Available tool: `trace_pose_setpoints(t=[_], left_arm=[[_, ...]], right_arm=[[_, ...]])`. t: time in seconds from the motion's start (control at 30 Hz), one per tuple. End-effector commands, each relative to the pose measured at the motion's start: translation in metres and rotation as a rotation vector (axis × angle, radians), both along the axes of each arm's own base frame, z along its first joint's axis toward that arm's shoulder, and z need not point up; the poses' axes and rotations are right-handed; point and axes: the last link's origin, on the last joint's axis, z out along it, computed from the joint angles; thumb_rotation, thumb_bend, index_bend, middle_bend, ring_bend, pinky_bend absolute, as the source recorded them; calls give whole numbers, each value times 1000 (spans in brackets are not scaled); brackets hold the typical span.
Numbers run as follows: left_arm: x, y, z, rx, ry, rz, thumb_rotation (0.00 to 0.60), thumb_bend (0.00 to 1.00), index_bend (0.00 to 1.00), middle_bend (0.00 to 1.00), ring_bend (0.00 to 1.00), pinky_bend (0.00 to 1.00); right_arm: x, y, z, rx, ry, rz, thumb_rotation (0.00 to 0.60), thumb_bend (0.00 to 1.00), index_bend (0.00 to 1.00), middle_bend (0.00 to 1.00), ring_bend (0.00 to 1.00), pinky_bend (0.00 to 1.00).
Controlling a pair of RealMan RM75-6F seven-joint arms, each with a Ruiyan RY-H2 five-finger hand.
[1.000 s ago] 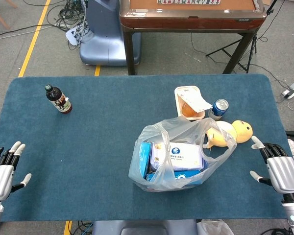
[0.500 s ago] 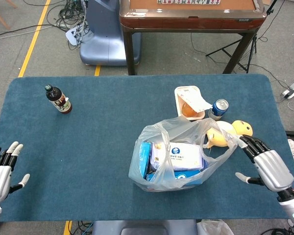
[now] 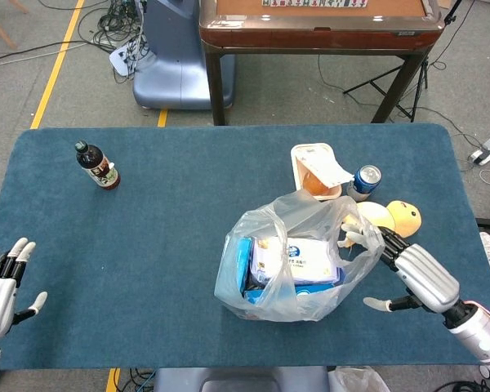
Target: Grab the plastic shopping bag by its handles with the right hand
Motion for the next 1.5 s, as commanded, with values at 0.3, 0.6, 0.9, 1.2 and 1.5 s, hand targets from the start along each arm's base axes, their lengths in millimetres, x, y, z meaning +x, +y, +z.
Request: trace_pose_setpoints(t=[0.3, 0.6, 0.9, 1.2, 1.5], left_arm=[[1, -2, 0, -2, 2, 0, 600, 227, 72, 68, 114, 0], [-2, -7, 3, 7, 3, 15, 600, 227, 72, 68, 114, 0], [-2, -7, 3, 7, 2, 16, 600, 227, 72, 68, 114, 0], [-3, -12, 5, 11, 1, 21, 600, 227, 72, 68, 114, 0], [-7, -15, 5, 7, 4, 39, 600, 227, 72, 68, 114, 0]], right_arm=[[24, -21, -4, 304, -216, 65, 600, 0, 0, 56, 23, 105], [28, -26, -26, 412, -148, 52, 600, 0, 0, 66, 24, 105], [37, -35, -34, 443, -141, 55, 600, 0, 0, 66, 23, 105], [55, -44, -50, 499, -98, 65, 600, 0, 0, 66, 23, 105], [51, -47, -55, 483, -44, 21, 600, 0, 0, 66, 23, 105]])
